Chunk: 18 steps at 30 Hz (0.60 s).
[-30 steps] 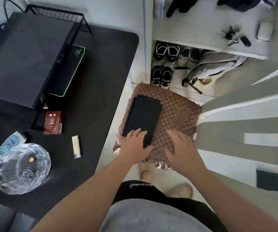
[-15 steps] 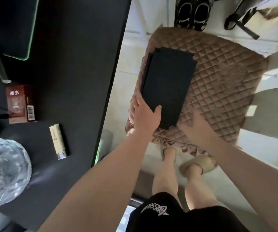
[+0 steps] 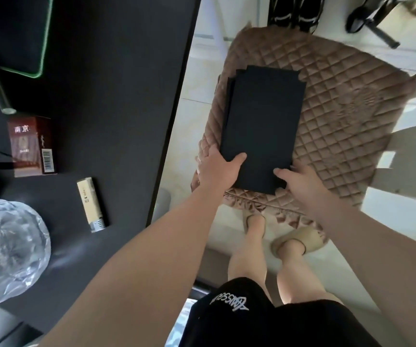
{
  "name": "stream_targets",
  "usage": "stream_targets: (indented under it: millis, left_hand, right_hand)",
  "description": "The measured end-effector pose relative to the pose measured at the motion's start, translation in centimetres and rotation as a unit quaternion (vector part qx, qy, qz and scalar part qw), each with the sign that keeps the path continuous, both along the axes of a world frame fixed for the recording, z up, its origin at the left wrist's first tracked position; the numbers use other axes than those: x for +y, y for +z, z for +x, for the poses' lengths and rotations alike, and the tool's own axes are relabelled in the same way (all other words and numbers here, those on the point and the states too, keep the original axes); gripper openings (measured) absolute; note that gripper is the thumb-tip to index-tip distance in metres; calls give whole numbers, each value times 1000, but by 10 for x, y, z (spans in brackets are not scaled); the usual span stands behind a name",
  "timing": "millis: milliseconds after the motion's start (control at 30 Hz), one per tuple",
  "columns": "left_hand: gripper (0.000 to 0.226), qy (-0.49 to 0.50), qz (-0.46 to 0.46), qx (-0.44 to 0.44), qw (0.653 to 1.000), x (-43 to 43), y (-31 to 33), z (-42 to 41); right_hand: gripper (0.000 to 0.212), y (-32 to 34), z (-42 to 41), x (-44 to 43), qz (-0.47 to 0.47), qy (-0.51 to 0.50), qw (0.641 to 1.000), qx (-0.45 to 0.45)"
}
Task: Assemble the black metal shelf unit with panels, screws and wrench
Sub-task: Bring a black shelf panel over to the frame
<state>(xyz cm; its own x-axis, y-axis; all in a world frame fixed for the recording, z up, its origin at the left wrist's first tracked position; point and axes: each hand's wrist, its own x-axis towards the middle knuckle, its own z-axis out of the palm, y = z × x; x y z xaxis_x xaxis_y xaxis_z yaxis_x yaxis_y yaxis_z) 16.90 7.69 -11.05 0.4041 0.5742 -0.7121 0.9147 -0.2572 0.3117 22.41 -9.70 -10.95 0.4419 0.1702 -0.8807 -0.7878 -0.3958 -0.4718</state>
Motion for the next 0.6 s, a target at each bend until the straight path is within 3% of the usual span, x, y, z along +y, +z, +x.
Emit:
stream_targets:
  millis: [67, 167, 333, 500, 600]
  left_hand:
    - [101, 11, -55, 3, 998, -4, 14, -3]
    - [79, 92, -168, -18, 981, -8, 31, -9]
    - [97, 148, -256, 1, 955, -18, 69, -18]
    - [56, 153, -360, 8, 920, -29, 124, -22]
    - [57, 121, -375, -11, 919, -37, 151, -23]
  right_hand:
    - [44, 11, 2, -11, -23, 0, 1000, -21]
    - [41, 38, 7, -27, -54, 13, 998, -31]
    - [32, 92, 2, -41, -53, 52, 997, -18]
    - [32, 150, -18, -51, -72, 37, 997, -4]
    - [35, 180, -30, -60, -90, 26, 994, -51]
